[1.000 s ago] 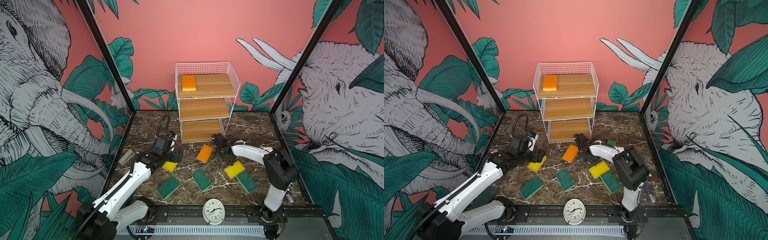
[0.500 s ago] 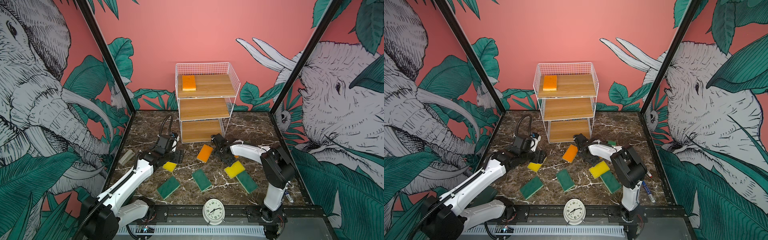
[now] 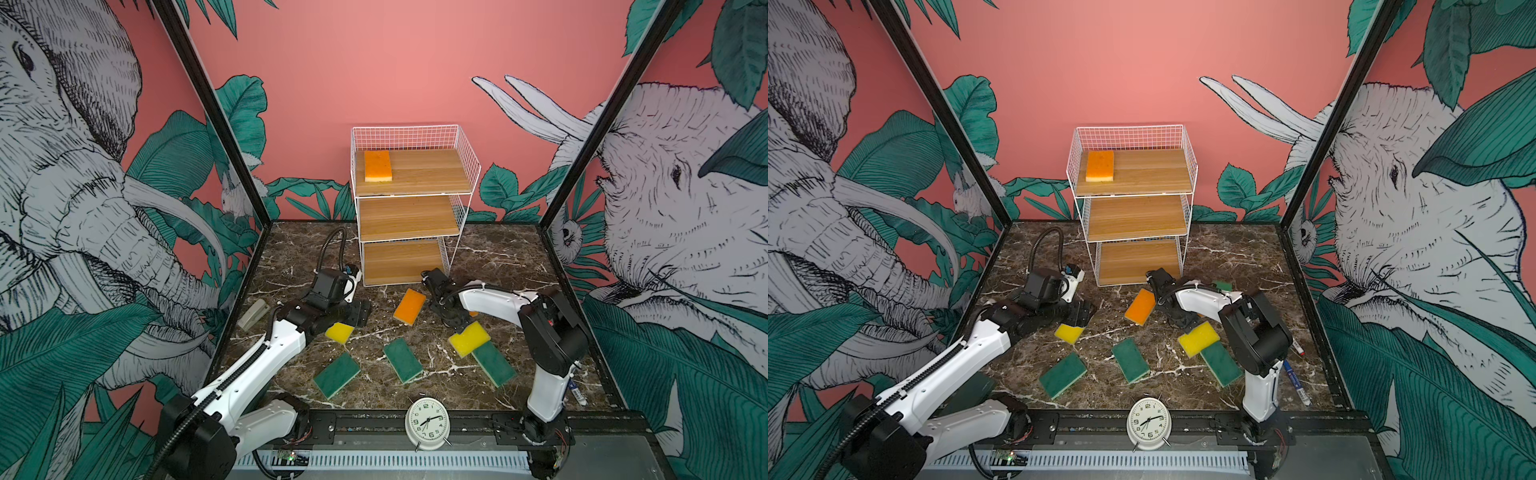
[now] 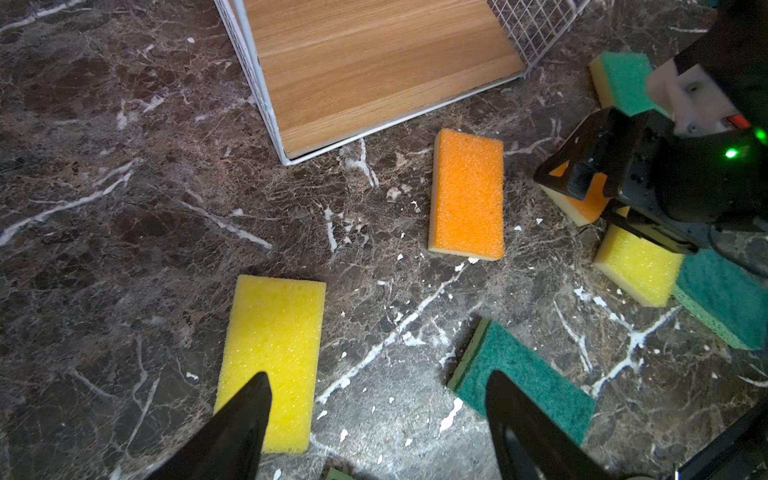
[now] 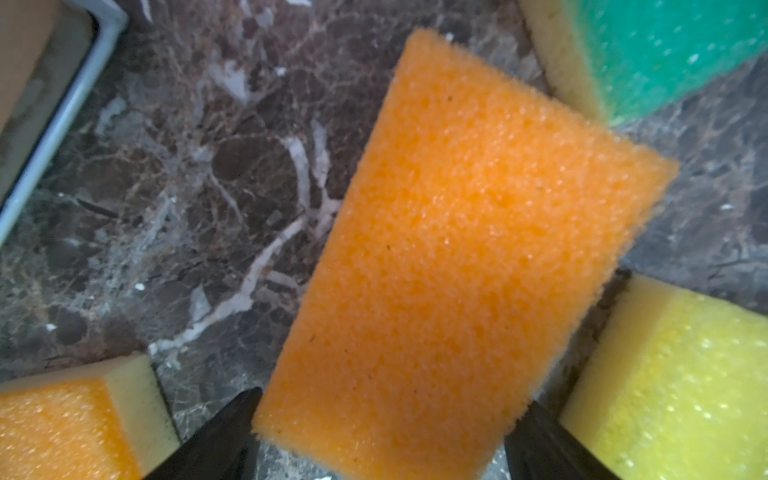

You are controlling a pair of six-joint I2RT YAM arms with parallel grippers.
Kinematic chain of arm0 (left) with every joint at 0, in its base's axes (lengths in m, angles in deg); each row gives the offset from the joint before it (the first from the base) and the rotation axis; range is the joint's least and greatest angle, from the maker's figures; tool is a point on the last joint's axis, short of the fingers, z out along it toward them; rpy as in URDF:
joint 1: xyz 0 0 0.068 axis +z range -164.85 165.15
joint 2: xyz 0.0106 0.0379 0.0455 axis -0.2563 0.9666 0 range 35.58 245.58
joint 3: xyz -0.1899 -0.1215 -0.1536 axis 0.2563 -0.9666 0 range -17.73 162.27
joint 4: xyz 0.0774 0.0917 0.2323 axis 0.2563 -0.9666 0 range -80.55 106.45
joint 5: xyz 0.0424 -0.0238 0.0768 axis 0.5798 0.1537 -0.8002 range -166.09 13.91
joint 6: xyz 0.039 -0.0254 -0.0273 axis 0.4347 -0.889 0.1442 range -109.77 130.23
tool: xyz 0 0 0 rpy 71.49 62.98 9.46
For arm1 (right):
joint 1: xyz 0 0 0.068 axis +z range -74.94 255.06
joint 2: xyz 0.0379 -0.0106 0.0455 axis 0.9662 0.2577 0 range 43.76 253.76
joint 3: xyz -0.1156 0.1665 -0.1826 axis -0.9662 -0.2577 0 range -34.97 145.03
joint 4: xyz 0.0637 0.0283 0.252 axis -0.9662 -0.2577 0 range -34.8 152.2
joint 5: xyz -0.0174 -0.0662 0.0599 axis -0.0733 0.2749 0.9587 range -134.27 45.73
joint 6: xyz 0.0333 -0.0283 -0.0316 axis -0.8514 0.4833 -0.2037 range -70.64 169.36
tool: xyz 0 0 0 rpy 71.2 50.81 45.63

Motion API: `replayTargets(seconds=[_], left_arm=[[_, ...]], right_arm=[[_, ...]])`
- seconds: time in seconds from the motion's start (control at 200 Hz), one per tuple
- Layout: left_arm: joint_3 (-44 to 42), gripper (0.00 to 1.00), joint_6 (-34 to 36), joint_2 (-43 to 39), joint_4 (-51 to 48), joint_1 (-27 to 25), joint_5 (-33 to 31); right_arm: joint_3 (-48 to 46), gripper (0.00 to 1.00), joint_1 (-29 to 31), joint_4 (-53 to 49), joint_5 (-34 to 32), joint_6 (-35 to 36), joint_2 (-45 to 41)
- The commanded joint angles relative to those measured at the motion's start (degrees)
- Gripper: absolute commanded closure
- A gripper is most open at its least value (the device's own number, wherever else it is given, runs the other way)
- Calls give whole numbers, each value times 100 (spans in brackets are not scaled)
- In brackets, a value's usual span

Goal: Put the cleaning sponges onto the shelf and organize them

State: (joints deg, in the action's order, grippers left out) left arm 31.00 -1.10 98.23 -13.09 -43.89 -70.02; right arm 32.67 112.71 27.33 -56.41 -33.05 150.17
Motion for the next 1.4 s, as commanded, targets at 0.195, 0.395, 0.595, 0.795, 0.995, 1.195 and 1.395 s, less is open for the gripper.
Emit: replayTargets(seconds=[0.195,0.395,0.595,0.795,0.995,1.195,1.395], left_arm=[[58,18,87,-159,87,36,194],[148,18,70,-192,-1,41,161],[320,18,87,-244,-182,38,71],[548,18,140,-419,-417,34,-103],[742,18,166,-597,-590,38,-180],[998,18,249,-781,-852,42,-308],[1330,18,340,-1065,-1073,35,-393]], right_arm=[[-71,28,-131,-174,-382,295,23],[-29,33,-135,-278,-516,933,-208],[-156,33,-119,-297,-447,1397,-805],[-432,34,-48,-221,-123,1898,-1580],[-597,35,211,-432,122,2390,-2361],[-179,36,724,-1114,-40,2941,-3053],[309,37,1272,-1501,-172,3202,-3571]])
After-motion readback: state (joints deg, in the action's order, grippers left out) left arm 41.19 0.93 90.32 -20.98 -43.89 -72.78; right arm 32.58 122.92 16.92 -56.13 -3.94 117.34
